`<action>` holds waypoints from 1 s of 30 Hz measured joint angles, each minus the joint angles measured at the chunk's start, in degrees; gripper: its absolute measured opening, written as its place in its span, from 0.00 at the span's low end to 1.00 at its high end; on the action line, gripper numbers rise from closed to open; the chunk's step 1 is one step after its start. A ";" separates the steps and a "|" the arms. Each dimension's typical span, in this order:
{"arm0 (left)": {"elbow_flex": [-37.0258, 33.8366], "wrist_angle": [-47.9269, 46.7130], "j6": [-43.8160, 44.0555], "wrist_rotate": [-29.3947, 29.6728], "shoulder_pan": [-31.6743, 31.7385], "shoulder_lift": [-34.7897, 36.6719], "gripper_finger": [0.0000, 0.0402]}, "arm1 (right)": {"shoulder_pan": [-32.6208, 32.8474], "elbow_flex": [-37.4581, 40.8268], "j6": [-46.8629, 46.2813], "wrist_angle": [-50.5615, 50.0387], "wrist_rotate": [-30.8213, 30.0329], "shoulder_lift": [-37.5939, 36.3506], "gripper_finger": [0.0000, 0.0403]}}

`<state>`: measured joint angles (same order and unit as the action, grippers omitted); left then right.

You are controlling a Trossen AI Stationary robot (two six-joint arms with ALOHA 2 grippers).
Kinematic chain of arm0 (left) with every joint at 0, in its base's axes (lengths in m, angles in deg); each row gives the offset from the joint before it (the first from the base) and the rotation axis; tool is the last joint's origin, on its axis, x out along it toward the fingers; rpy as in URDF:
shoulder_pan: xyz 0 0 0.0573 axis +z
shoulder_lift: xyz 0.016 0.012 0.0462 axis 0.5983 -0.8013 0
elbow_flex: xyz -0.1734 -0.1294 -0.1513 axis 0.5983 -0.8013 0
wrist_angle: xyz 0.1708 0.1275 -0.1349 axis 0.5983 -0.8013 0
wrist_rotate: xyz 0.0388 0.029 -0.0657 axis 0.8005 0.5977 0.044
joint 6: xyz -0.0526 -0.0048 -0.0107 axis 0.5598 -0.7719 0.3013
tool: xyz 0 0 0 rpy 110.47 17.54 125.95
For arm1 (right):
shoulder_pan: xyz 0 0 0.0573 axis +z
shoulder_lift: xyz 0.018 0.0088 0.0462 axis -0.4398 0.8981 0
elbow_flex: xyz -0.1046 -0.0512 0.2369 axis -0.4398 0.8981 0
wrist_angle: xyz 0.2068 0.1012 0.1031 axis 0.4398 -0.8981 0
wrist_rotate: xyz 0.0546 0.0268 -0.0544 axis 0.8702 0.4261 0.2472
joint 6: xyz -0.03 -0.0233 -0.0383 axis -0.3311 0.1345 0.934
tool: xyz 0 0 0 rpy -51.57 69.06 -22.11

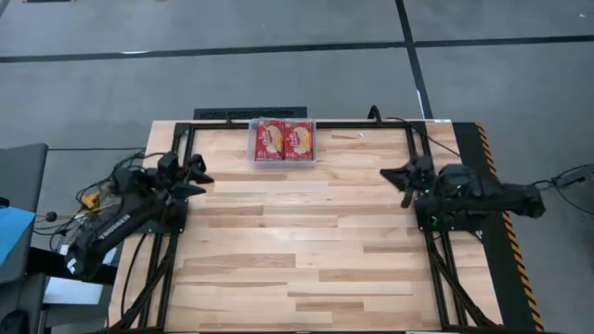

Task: Sort popcorn bags into baskets
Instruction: Return to Home Position

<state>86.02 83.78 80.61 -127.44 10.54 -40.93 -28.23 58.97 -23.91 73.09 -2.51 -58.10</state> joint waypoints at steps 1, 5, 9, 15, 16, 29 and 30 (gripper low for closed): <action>-1.84 2.17 1.11 0.91 0.01 1.26 0.46 | 0.58 1.87 -0.71 1.18 -0.29 -0.06 0.14; -4.25 1.89 2.37 1.01 0.02 5.98 0.46 | 2.78 9.57 -3.33 9.18 -1.88 -0.12 0.14; -4.30 3.32 0.33 -0.05 0.00 5.67 0.46 | 4.01 14.69 -3.87 17.38 -2.55 0.08 0.14; -4.32 0.27 -1.54 0.50 0.00 5.66 0.46 | 3.23 14.72 -0.08 17.68 -5.57 1.92 0.14; -4.32 -0.27 -1.48 0.40 0.00 5.66 0.46 | 3.01 14.74 0.86 17.71 -5.77 2.12 0.14; -4.32 -14.13 8.30 -0.23 0.00 5.63 0.46 | 2.37 14.78 4.98 17.21 -5.72 3.69 0.14; -4.32 -15.64 8.07 -0.21 0.00 5.63 0.46 | 2.37 14.78 4.98 17.17 -5.72 3.71 0.14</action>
<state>81.70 68.15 88.69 -127.64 10.54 -35.30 -25.86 73.75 -18.93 90.26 -8.23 -54.39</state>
